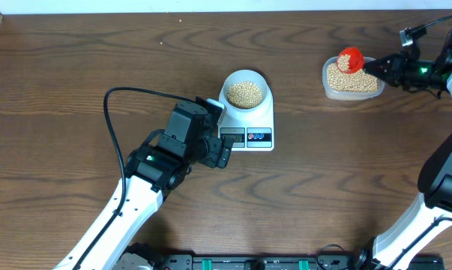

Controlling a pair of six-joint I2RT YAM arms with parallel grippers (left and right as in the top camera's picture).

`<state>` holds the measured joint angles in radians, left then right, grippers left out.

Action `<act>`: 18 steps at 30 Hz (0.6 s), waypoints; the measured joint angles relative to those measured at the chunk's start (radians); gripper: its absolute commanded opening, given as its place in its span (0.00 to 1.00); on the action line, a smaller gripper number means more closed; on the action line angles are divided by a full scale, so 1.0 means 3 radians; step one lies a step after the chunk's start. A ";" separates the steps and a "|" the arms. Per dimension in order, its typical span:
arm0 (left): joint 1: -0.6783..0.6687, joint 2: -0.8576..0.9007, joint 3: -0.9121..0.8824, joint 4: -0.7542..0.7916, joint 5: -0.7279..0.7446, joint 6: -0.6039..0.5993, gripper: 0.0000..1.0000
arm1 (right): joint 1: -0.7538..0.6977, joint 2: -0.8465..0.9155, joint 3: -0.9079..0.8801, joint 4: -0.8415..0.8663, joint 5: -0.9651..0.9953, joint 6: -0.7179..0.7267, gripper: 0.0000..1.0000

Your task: Scoop item into bowl and weigh 50g on scale

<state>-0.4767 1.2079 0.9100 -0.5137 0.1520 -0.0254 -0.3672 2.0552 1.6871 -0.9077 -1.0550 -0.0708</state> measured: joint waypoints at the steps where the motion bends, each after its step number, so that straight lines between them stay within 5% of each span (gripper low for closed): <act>1: 0.0000 0.0000 0.0000 0.0000 0.0000 0.0001 0.88 | 0.0004 0.0000 0.0000 0.0000 -0.0081 0.0000 0.01; 18: 0.0000 0.0000 0.0000 0.0000 0.0000 0.0001 0.88 | 0.0701 0.0000 0.0000 0.0189 -0.0435 0.0106 0.01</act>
<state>-0.4767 1.2079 0.9100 -0.5137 0.1520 -0.0250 -0.1570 2.0552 1.6871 -0.8509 -1.1854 -0.0391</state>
